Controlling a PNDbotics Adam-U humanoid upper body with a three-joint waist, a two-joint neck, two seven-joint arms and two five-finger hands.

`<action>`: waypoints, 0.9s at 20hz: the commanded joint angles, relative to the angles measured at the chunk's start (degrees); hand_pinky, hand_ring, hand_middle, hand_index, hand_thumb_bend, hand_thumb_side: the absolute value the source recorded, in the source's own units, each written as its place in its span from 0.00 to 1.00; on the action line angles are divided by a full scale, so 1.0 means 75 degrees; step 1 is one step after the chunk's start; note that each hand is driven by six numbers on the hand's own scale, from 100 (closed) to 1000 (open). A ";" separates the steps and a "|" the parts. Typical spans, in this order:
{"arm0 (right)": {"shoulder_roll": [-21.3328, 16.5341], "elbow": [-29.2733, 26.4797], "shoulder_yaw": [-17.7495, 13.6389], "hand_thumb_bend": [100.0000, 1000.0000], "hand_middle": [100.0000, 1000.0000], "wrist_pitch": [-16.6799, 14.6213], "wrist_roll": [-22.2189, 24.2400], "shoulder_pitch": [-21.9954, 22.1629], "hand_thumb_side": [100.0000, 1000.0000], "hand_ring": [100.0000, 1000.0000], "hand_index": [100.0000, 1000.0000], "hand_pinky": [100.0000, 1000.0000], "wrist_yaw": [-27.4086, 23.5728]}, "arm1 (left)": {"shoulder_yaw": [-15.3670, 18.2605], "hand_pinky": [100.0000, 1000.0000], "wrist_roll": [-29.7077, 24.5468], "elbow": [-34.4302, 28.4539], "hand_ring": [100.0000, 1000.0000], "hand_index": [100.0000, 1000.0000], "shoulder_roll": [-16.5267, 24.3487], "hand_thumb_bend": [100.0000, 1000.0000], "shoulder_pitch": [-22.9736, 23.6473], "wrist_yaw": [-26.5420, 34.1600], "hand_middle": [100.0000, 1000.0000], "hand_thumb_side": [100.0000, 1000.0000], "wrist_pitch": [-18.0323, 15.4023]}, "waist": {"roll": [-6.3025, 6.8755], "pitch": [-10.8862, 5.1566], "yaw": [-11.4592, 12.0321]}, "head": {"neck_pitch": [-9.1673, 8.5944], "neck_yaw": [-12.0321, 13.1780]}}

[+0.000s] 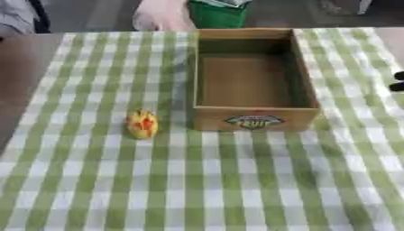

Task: Pick up objects on the table and place them in the box.

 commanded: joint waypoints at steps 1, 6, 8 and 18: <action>-0.0197 -0.0113 -0.0059 0.00 0.57 -0.0025 0.0003 -0.0026 0.47 0.58 0.74 0.51 -0.0048 | -0.0127 0.43 -0.0004 -0.0151 0.48 0.80 0.0489 0.08 -0.0093 -0.0325 0.52 0.87 0.0272 | -0.0006 -0.0144 -0.0009 | 0.0028 -0.0010; -0.0198 -0.0113 -0.0060 0.00 0.57 -0.0025 0.0006 -0.0026 0.47 0.58 0.74 0.51 -0.0052 | -0.0159 0.43 0.0018 -0.0151 0.48 0.80 0.0502 0.08 -0.0098 -0.0384 0.52 0.87 0.0316 | -0.0006 -0.0145 -0.0010 | 0.0029 -0.0010; -0.0254 -0.0113 -0.0063 0.00 0.57 -0.0037 0.0007 -0.0017 0.48 0.58 0.74 0.51 -0.0041 | -0.0217 0.46 -0.0014 -0.0095 0.53 0.84 0.0558 0.28 -0.0053 -0.0422 0.56 1.00 0.0352 | 0.0051 -0.0182 -0.0019 | 0.0053 -0.0109; -0.0436 -0.0113 0.0023 0.00 0.57 -0.0051 0.0087 -0.0048 0.48 0.58 0.74 0.51 -0.0124 | -0.1803 0.54 -0.0989 0.1492 0.61 0.87 0.2144 0.25 -0.1083 -0.1399 0.64 1.00 0.1118 | 0.0189 -0.0281 -0.0239 | 0.0016 0.0046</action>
